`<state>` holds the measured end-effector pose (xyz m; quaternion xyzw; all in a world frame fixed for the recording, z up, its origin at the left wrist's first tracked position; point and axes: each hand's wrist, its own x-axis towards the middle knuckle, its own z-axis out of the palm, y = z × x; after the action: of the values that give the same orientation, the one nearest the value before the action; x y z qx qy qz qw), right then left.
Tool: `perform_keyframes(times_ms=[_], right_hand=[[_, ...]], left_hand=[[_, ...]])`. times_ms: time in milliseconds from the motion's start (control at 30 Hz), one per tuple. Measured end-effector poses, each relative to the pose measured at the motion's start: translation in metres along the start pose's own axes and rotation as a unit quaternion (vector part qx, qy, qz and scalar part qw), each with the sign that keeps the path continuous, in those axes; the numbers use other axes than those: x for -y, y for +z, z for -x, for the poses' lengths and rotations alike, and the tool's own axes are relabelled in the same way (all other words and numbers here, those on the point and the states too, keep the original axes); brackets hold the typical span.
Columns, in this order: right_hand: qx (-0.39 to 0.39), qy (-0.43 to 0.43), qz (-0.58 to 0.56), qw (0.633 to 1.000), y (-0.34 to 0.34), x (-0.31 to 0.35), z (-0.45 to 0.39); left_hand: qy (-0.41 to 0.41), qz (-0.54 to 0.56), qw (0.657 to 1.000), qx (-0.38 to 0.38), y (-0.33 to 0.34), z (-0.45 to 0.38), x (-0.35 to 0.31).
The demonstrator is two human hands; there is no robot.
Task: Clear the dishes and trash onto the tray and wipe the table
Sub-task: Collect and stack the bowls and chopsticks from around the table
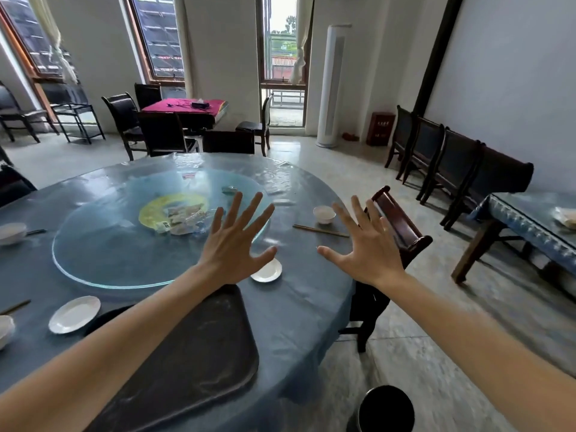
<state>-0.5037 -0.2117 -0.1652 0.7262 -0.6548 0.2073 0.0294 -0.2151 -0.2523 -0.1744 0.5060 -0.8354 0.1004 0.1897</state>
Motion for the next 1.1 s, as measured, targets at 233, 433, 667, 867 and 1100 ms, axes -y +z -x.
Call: perform_keyframes(times_ms=[233,433,667,867,1100], right_hand=[[0.044,0.01,0.005,0.999,0.061,-0.047,-0.066],[0.072,0.051,-0.013,0.996,0.11,-0.085,-0.128],[0.115,0.108,-0.035,0.987,0.141,-0.126,-0.183],[0.159,0.119,-0.052,0.979,0.184,-0.174,-0.241],[0.211,0.119,-0.091,0.966,0.262,-0.235,-0.33]], left_hand=[[-0.012,0.036,0.998,0.055,0.079,-0.063,0.025],[-0.025,0.065,0.992,0.104,0.145,-0.135,0.048],[-0.027,0.12,0.978,0.17,0.201,-0.203,0.054],[-0.085,0.182,0.955,0.218,0.258,-0.235,0.043],[-0.173,0.198,0.936,0.234,0.333,-0.295,0.042]])
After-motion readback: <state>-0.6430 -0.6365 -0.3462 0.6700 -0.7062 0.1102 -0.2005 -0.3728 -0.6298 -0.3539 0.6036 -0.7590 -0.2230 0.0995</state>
